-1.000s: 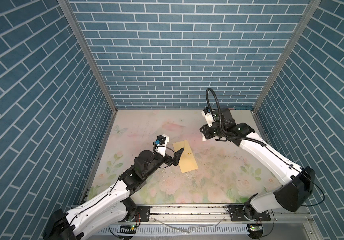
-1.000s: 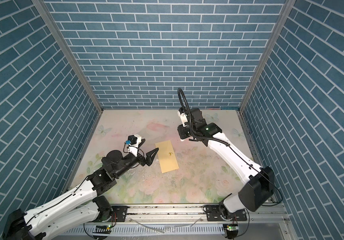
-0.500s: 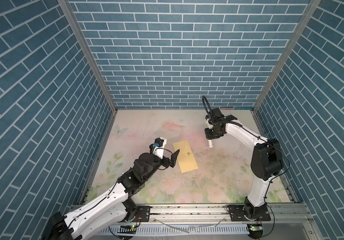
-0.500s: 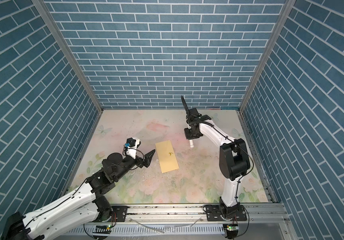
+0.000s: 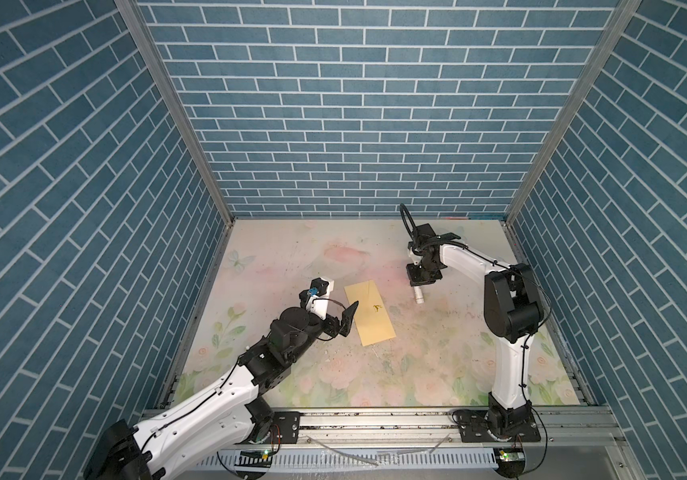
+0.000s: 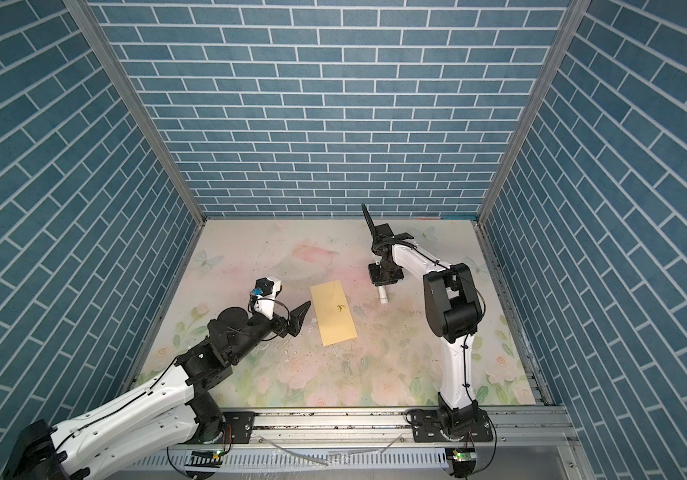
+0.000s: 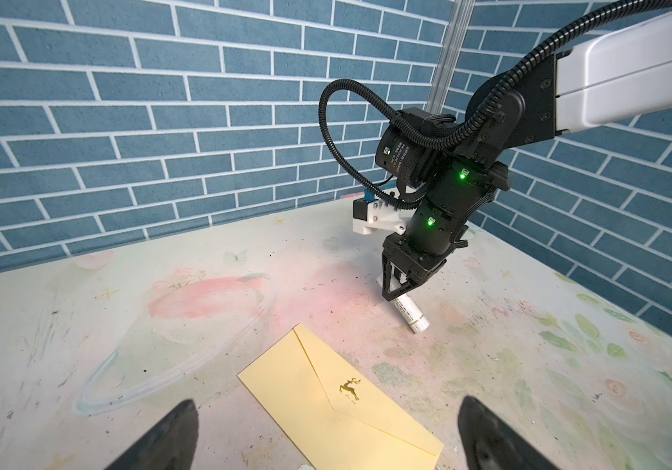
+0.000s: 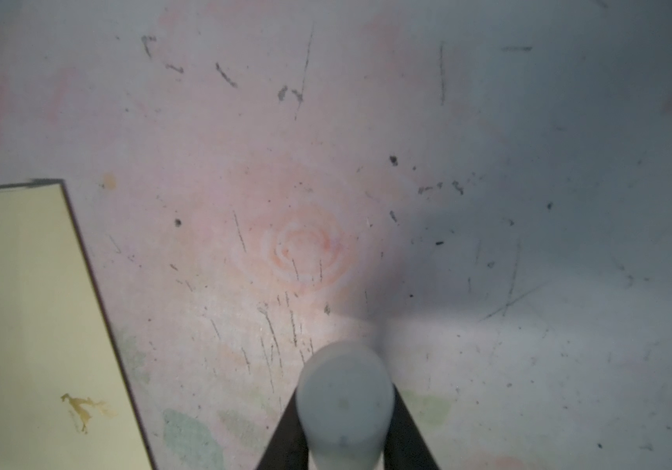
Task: Place the letter into the envelope and seal it
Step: 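Lower the glue stick onto the table beside the envelope and release it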
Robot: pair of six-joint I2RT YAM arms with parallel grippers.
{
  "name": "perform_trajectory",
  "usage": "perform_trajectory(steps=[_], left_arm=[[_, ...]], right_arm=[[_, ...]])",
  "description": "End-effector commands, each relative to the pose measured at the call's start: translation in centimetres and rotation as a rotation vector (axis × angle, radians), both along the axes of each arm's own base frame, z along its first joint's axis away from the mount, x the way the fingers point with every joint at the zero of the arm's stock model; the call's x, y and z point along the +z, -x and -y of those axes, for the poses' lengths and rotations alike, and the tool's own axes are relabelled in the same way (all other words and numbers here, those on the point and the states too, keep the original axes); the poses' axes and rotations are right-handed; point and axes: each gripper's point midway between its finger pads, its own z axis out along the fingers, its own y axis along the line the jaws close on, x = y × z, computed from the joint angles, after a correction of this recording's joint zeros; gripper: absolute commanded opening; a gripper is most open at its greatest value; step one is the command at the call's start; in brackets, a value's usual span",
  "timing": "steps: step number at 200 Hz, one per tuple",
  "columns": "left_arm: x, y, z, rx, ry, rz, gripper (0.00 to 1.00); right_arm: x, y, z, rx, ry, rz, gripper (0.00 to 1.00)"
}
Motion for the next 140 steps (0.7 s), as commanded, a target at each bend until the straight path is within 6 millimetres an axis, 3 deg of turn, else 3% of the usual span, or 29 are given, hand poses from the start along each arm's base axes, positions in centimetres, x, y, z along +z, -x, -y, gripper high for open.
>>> perform_trajectory(steps=[1, 140], left_arm=[[-0.2, -0.2, -0.1, 0.006, -0.004, 0.017, 1.00], [-0.4, -0.2, -0.1, 0.007, -0.008, 0.015, 1.00]], right_arm=[[-0.2, -0.7, 0.0, -0.035, -0.007, -0.015, 0.00], [-3.3, -0.9, 1.1, -0.109, 0.022, -0.074, 0.00]])
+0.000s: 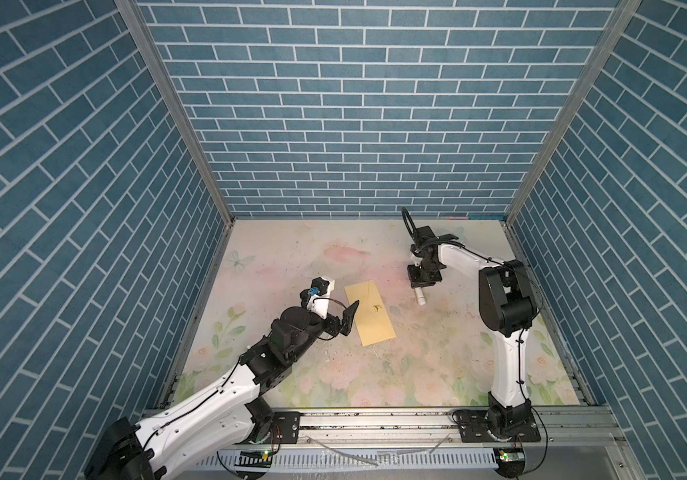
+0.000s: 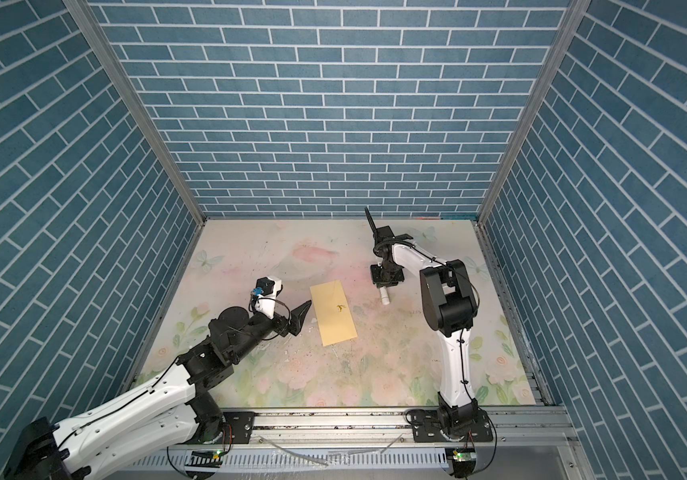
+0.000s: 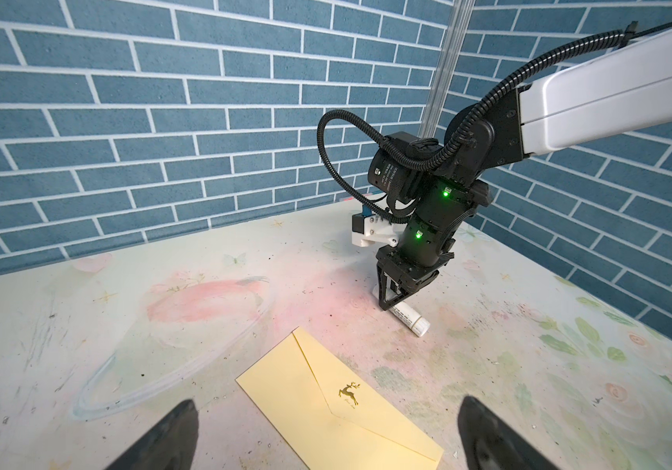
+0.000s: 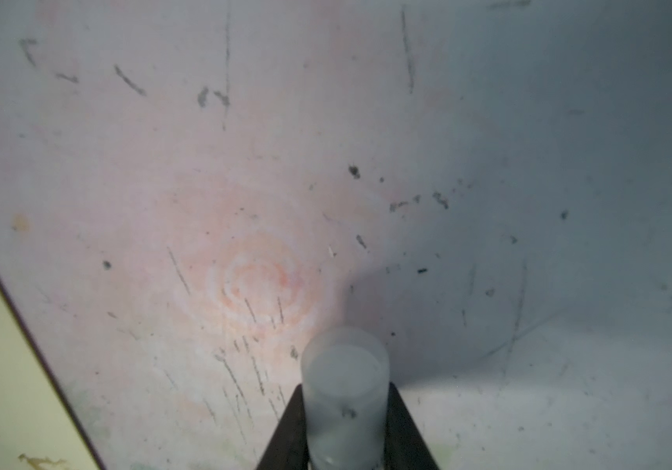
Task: Place the letter into the envelope and seal it
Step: 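Lower the glue stick onto the table beside the envelope and release it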
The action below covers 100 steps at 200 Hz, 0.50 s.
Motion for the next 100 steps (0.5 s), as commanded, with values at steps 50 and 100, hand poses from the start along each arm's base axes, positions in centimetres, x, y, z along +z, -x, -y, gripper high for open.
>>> perform_trajectory(steps=[50, 100], left_arm=[[-0.6, -0.1, -0.3, 0.013, -0.011, 0.010, 1.00], [-0.7, -0.7, -1.6, 0.088, -0.035, 0.011, 1.00]], right_arm=[[-0.8, -0.2, 0.4, -0.051, 0.009, -0.030, 0.14], [-0.3, -0.3, 0.5, -0.058, -0.001, -0.025, 0.36]])
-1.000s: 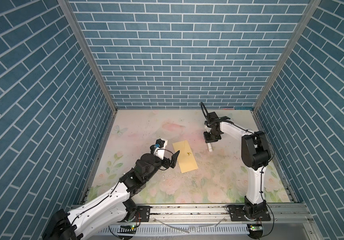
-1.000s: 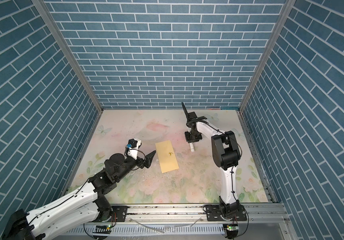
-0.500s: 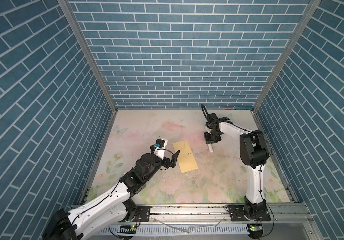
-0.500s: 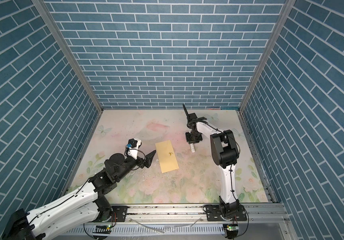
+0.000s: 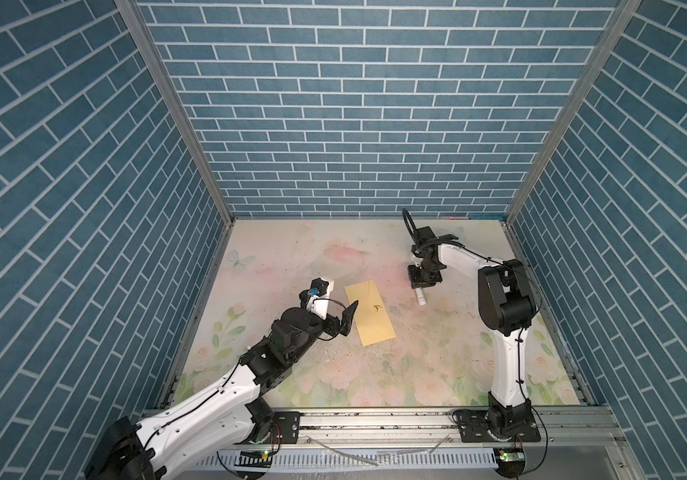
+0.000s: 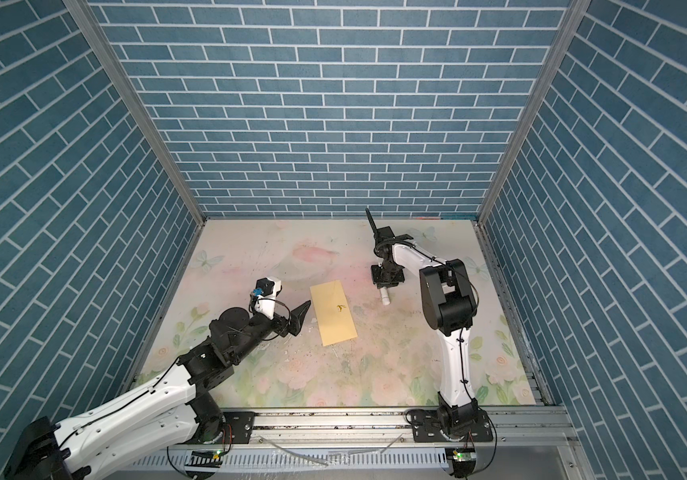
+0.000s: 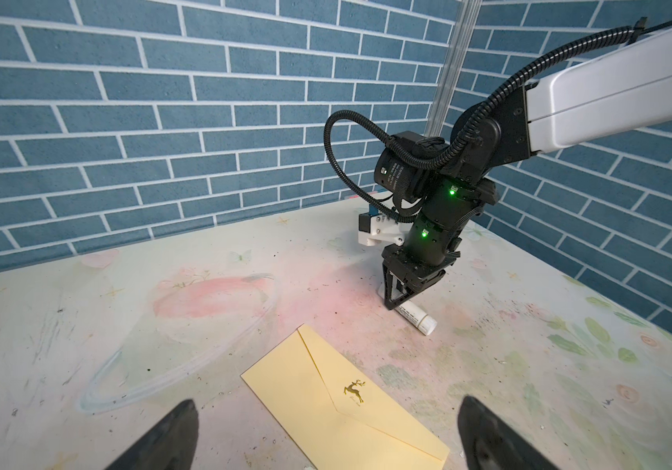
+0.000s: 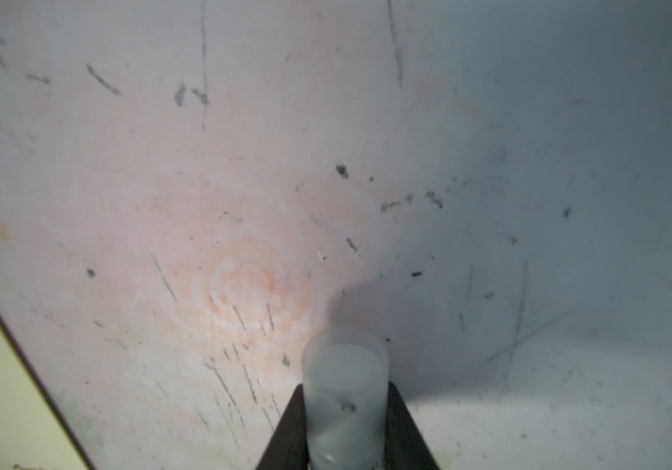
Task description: Place the letter into the envelope and seal it
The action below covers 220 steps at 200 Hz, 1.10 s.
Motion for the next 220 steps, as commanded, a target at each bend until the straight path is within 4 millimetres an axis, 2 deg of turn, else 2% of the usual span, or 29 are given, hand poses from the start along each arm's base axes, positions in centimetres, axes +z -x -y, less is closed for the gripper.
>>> perform_trajectory(steps=[1, 35, 53, 83, 110, 127, 139, 155, 171, 196, 220], left_arm=[[-0.3, -0.5, -1.2, 0.063, -0.029, 0.011, 1.00], [-0.3, -1.3, -3.4, 0.189, -0.078, 0.028, 0.99], [-0.2, -1.8, -4.9, 0.273, -0.108, 0.048, 1.00], [0.2, -3.3, -9.0, 0.471, -0.168, 0.082, 1.00], [0.0, -4.5, -13.6, 0.651, -0.203, 0.090, 1.00], [-0.5, -5.0, -16.1, 0.751, -0.243, 0.103, 1.00], [-0.9, -5.2, -17.6, 0.811, -0.278, 0.106, 1.00], [-1.9, -5.3, -19.6, 0.886, -0.318, 0.100, 1.00], [-3.0, -5.3, -21.6, 0.951, -0.333, 0.088, 1.00], [-4.7, -5.3, -24.0, 1.018, -0.350, 0.064, 1.00], [-6.2, -5.6, -25.3, 1.037, -0.374, 0.034, 1.00]], right_arm=[[-0.1, -0.3, 0.4, -0.034, 0.004, -0.016, 0.36], [1.4, -0.6, 0.4, -0.035, -0.007, 0.011, 0.52], [3.2, -0.9, 0.4, -0.036, -0.022, 0.046, 0.58], [9.0, -1.3, -0.3, -0.008, -0.124, 0.205, 0.67], [14.7, -1.0, 0.6, 0.020, -0.171, 0.440, 0.72], [17.1, -0.8, 2.9, -0.011, -0.147, 0.600, 0.73], [18.0, -0.6, 4.9, -0.055, -0.134, 0.700, 0.77], [18.4, 0.0, 7.7, -0.124, -0.109, 0.802, 0.83], [17.9, 0.5, 10.8, -0.207, -0.056, 0.873, 0.91], [15.7, 1.4, 15.5, -0.325, 0.069, 0.929, 0.92], [13.4, 2.0, 19.1, -0.408, 0.175, 0.953, 0.93]])
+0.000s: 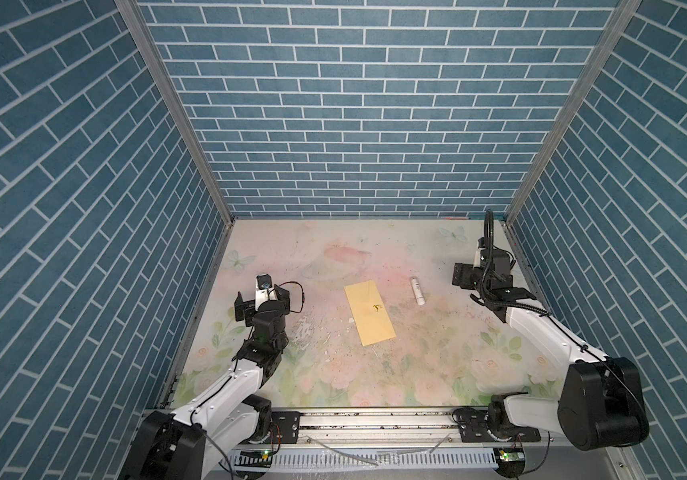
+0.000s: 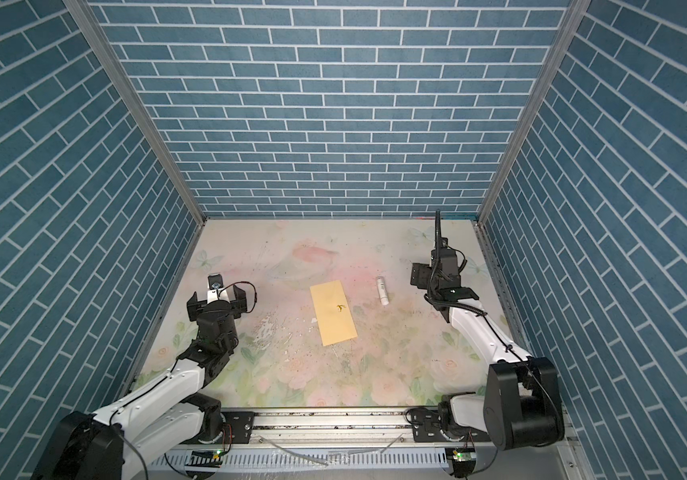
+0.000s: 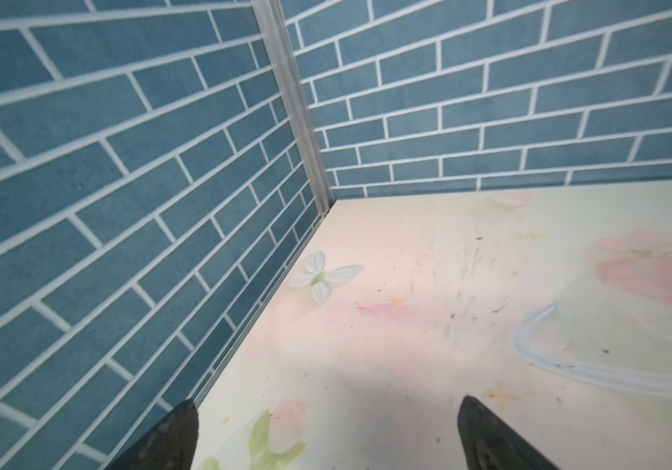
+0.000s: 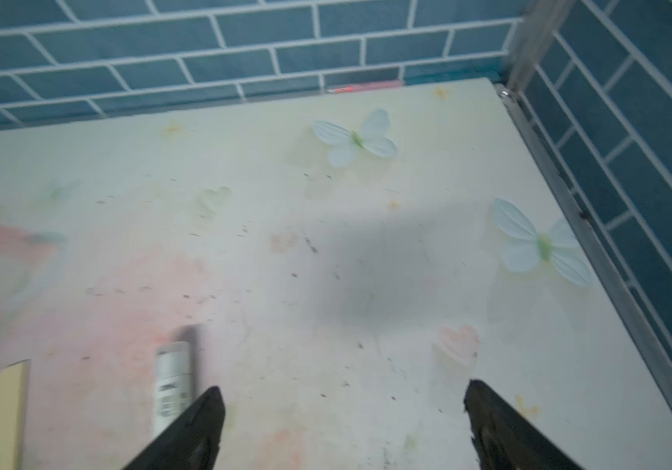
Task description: Place the letter into the envelope and seal it
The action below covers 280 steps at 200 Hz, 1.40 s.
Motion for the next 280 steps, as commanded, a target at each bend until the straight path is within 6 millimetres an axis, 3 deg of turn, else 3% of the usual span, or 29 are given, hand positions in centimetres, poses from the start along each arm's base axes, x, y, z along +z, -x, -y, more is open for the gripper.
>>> perform_trajectory(steps=[1, 36, 58, 76, 107, 163, 189, 218, 247, 280], left_arm=[[0.1, -0.4, -1.3, 0.034, -0.004, 0.032, 1.00], [-2.1, -1.3, -1.8, 0.028, 0.001, -0.004, 1.00], [-2.0, -2.3, -1.8, 0.016, -0.007, 0.016, 1.00], [-2.1, -3.2, -1.9, 0.008, -0.003, -0.001, 1.00], [-3.0, -4.5, -1.7, -0.065, 0.038, -0.071, 1.00], [-3.1, -4.7, -0.3, -0.174, 0.045, -0.077, 1.00], [-2.9, -4.7, 1.1, -0.249, 0.111, -0.014, 1.00], [-4.1, -5.7, 1.2, -0.261, 0.125, 0.010, 1.00], [-6.0, -7.0, 1.9, -0.296, 0.129, -0.055, 1.00], [-6.7, -8.1, 2.5, -0.326, 0.144, -0.139, 1.00]], right_arm=[[0.9, -0.6, 3.8, -0.137, 0.092, 0.136, 0.93], [-2.7, -0.7, 5.7, -0.165, 0.160, 0.122, 0.93], [-4.3, -1.1, 5.8, -0.140, 0.200, 0.139, 0.93], [-3.7, -1.6, 5.3, -0.087, 0.206, 0.200, 0.94], [-4.8, -1.4, 5.3, -0.042, 0.130, 0.212, 0.94], [-5.7, -0.8, 4.0, 0.068, 0.059, 0.283, 0.93], [-6.0, -1.1, 5.5, -0.023, 0.064, 0.244, 0.99], [-5.9, -1.1, 5.6, -0.022, 0.063, 0.251, 0.99], [-5.9, -1.1, 5.6, -0.021, 0.064, 0.252, 0.99], [-5.9, -1.1, 5.5, -0.020, 0.062, 0.252, 0.99]])
